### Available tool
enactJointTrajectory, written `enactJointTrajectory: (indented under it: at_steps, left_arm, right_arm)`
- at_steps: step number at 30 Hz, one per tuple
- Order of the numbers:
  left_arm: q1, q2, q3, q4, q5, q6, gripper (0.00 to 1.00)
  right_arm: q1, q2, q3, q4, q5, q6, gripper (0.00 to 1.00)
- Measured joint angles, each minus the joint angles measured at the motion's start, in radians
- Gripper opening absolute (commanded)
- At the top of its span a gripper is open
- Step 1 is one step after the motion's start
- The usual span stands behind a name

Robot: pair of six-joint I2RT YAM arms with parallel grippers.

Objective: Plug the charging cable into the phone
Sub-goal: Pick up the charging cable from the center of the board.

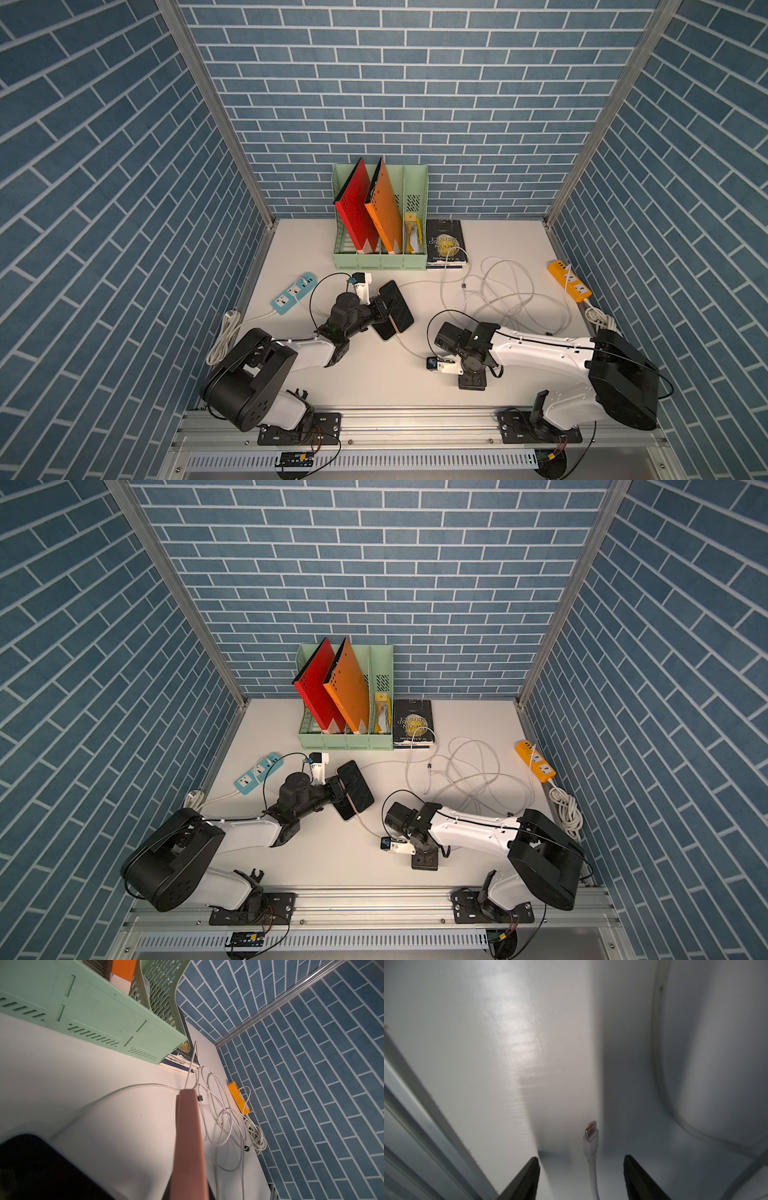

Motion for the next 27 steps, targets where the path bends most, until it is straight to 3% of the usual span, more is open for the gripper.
enactJointTrajectory:
  at_steps: [4, 5, 6, 7, 19, 27]
  left_arm:
    - [0.000, 0.000, 0.000, 0.000, 0.002, 0.003, 0.00]
    - [0.000, 0.000, 0.000, 0.000, 0.002, 0.003, 0.00]
    - [0.000, 0.000, 0.000, 0.000, 0.003, 0.003, 0.00]
    - [0.000, 0.000, 0.000, 0.000, 0.004, 0.003, 0.00]
    - [0.000, -0.001, 0.000, -0.025, 0.009, 0.018, 0.00]
    - [0.000, -0.014, 0.000, -0.047, 0.007, 0.026, 0.00]
  right_arm:
    - [-0.026, 0.025, 0.019, 0.001, -0.011, -0.009, 0.56]
    - [-0.032, 0.027, 0.021, 0.001, -0.013, -0.013, 0.48]
    - [-0.036, 0.030, 0.022, 0.001, -0.014, -0.016, 0.30]
    - [-0.039, 0.033, 0.024, 0.000, -0.015, -0.021, 0.22]
    - [-0.043, 0.077, 0.060, -0.014, -0.015, -0.025, 0.24]
    - [-0.043, 0.132, 0.115, -0.032, -0.023, -0.025, 0.13]
